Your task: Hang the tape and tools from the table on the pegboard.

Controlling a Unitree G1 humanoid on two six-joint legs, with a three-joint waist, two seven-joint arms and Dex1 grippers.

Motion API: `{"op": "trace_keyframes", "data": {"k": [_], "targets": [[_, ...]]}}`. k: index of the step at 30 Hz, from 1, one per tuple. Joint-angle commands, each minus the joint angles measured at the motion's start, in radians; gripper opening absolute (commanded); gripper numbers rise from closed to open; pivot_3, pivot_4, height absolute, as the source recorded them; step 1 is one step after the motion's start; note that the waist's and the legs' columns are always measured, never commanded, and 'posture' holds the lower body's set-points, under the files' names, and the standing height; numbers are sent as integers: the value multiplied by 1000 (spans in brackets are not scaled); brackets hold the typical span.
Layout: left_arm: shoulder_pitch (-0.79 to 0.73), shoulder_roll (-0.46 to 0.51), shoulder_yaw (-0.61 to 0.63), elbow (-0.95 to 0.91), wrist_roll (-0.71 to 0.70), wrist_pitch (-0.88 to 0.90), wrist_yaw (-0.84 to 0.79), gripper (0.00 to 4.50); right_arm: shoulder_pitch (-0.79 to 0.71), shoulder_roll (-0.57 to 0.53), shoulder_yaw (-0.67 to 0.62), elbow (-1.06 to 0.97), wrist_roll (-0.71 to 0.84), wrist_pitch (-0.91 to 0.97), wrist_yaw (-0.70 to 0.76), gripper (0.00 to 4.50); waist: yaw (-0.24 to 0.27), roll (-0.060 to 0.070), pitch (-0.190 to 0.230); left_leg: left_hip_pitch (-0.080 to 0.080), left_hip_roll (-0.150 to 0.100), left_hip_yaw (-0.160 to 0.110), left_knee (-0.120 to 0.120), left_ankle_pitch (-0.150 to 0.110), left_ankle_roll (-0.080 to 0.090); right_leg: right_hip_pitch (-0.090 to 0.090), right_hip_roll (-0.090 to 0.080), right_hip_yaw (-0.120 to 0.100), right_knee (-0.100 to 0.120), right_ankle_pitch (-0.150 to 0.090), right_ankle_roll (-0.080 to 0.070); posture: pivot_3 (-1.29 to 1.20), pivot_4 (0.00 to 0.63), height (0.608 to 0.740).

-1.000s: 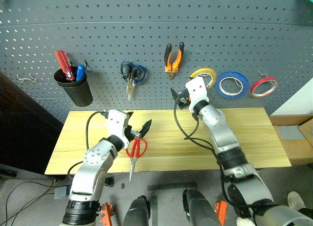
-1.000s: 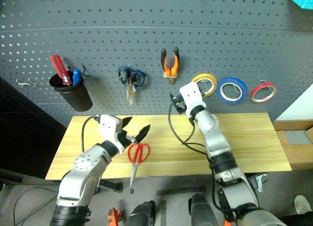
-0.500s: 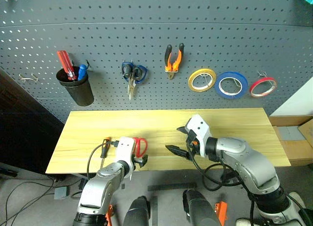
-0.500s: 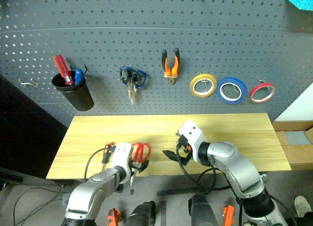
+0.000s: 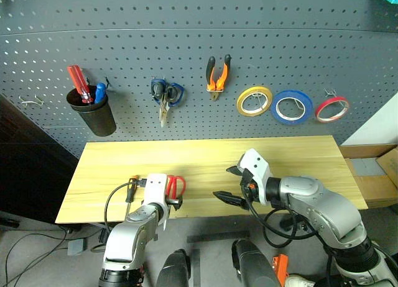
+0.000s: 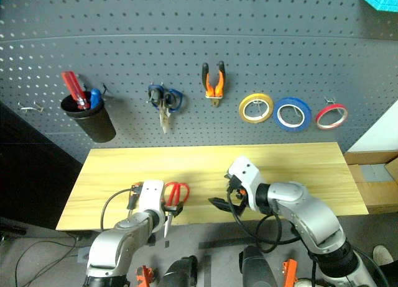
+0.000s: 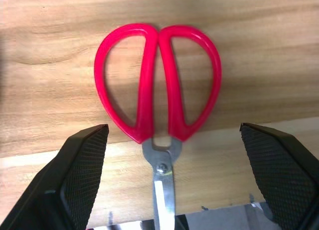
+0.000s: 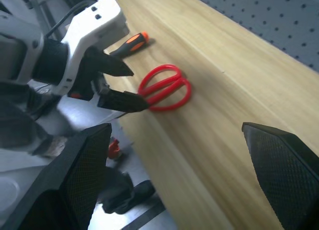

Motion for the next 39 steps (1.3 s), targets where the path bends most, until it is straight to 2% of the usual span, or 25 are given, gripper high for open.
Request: {"op": "trace_keyframes", "data": {"k": [1, 7, 17, 18, 19, 28, 34, 39], "targets": [[3, -22, 33, 10, 0, 28, 15, 4473, -15, -10, 11, -47, 25, -10, 14, 4500, 0, -1, 1, 0, 0, 0, 0, 0, 0, 0, 0, 0, 0, 0, 0, -174, 234, 740], [-43, -61, 88, 110, 9, 23, 41, 4473, -29, -15, 22, -64, 38, -12, 17, 4500, 0, -2, 1, 0, 0, 0, 0, 0, 0, 0, 0, 0, 0, 0, 0, -174, 234, 740], [-86, -69, 84, 242, 13, -1, 36, 4473, -42, -21, 0, -65, 72, 7, 1, 4500, -2, -2, 1, 0, 0, 0, 0, 0, -1, 0, 0, 0, 0, 0, 1, -199, 239, 740], [-87, -68, 84, 246, 12, 0, 35, 4064, -43, -19, -2, -63, 76, 9, -1, 4500, -2, -2, 1, 0, 0, 0, 0, 0, -1, 0, 0, 0, 0, 0, 1, -204, 237, 740], [-87, -68, 84, 249, 13, -1, 33, 3907, -44, -17, -4, -61, 80, 11, -4, 4500, -2, -2, 1, 1, 0, 0, 0, 0, -1, 0, 0, 0, 0, 0, 0, -204, 237, 740], [-81, -45, 85, 280, 22, -4, 11, 1200, -63, 27, -60, -43, 160, 70, -29, 4500, -2, -1, 0, 1, 0, 0, 0, 0, -1, 1, 0, 0, 0, 0, 0, -205, 229, 740], [-80, -15, 81, 270, 18, -61, -30, 1148, -62, 22, -54, -44, 166, 64, -39, 4500, -2, 0, 0, 1, 0, 0, 0, 0, -1, 1, 0, 0, 0, -1, -1, -205, 223, 740], [-40, 22, 55, 180, 22, -224, -99, 1148, -64, 11, -40, -45, 147, 32, -42, 4500, -3, -1, 0, 0, 0, 0, 0, 0, -1, 0, 0, 0, -1, -1, 0, -204, 218, 740]]}}
